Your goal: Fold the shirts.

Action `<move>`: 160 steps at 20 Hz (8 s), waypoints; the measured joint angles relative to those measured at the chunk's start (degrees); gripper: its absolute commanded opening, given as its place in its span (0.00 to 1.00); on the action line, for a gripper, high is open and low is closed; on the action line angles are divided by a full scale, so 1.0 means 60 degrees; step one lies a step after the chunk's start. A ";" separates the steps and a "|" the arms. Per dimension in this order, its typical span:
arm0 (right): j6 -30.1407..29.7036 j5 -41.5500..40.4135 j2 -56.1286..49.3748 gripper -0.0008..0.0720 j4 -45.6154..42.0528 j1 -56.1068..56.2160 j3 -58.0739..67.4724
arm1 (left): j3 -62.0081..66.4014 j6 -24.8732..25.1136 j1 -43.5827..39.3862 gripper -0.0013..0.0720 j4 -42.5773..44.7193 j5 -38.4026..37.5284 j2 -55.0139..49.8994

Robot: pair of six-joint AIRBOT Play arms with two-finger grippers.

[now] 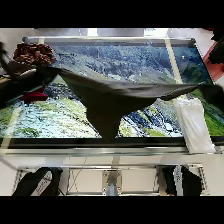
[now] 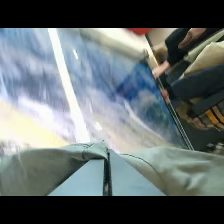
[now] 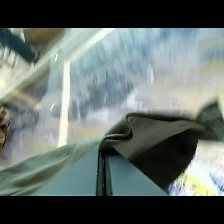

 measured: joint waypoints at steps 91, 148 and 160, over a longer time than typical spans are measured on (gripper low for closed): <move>0.2011 -0.0466 -0.4251 0.73 -0.5989 0.5096 -0.1457 | -0.7359 -0.7213 -0.0787 0.85 0.6998 -0.3238 0.2167; 0.2572 -0.0379 -0.2288 0.06 -0.2787 0.3621 -0.2408 | -0.2739 -0.4619 -0.0801 0.03 0.6094 -0.2608 0.0594; 0.1410 -0.3395 -0.7592 0.06 -0.1974 0.5027 0.0291 | 0.0736 -0.2958 -0.1395 0.03 0.5992 0.0302 -0.5322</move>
